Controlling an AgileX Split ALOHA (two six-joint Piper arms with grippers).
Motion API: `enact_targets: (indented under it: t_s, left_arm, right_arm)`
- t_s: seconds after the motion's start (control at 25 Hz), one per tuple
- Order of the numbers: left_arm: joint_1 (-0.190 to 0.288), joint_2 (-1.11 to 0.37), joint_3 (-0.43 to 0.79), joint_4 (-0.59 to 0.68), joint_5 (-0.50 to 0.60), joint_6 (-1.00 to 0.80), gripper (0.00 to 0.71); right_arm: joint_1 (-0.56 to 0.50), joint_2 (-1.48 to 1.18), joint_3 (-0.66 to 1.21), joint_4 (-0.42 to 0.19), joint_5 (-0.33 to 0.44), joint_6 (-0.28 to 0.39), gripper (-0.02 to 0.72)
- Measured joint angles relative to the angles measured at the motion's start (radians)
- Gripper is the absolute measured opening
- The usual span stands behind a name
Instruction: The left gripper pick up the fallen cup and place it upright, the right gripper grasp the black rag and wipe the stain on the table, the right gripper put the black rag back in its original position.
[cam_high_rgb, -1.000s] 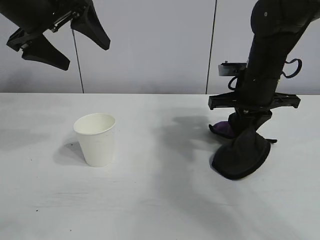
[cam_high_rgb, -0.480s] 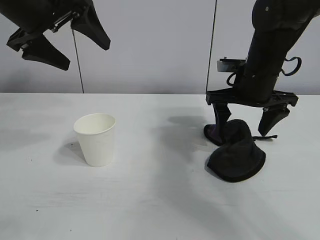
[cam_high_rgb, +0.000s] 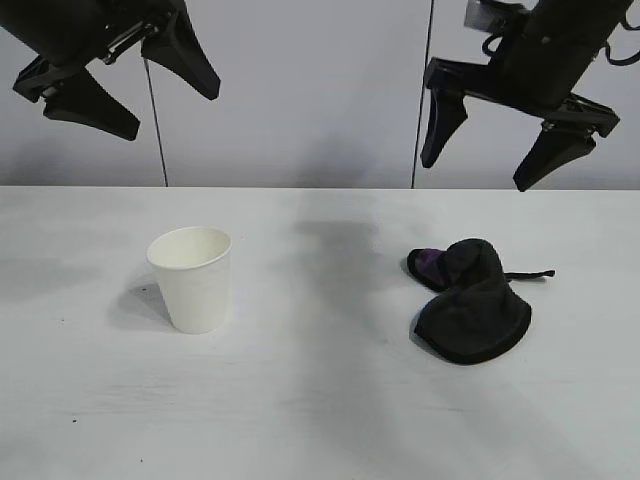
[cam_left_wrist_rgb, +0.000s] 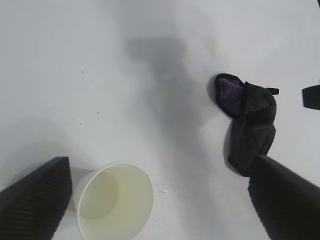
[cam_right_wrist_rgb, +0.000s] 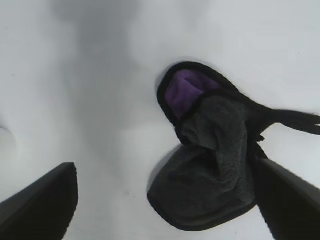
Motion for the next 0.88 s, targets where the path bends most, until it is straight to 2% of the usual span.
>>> enact_targets:
  t_s: [0.12, 0.2, 0.88]
  left_arm:
    - [0.000, 0.000, 0.000, 0.000, 0.000, 0.000, 0.693]
    - [0.000, 0.000, 0.000, 0.000, 0.000, 0.000, 0.693]
    - [0.000, 0.000, 0.000, 0.000, 0.000, 0.000, 0.693]
  right_arm:
    - [-0.035, -0.018, 0.000, 0.061, 0.004, -0.038, 0.661]
    - [-0.046, -0.026, 0.000, 0.080, 0.010, -0.054, 0.660]
    - [-0.046, -0.043, 0.002, 0.095, 0.003, -0.059, 0.660]
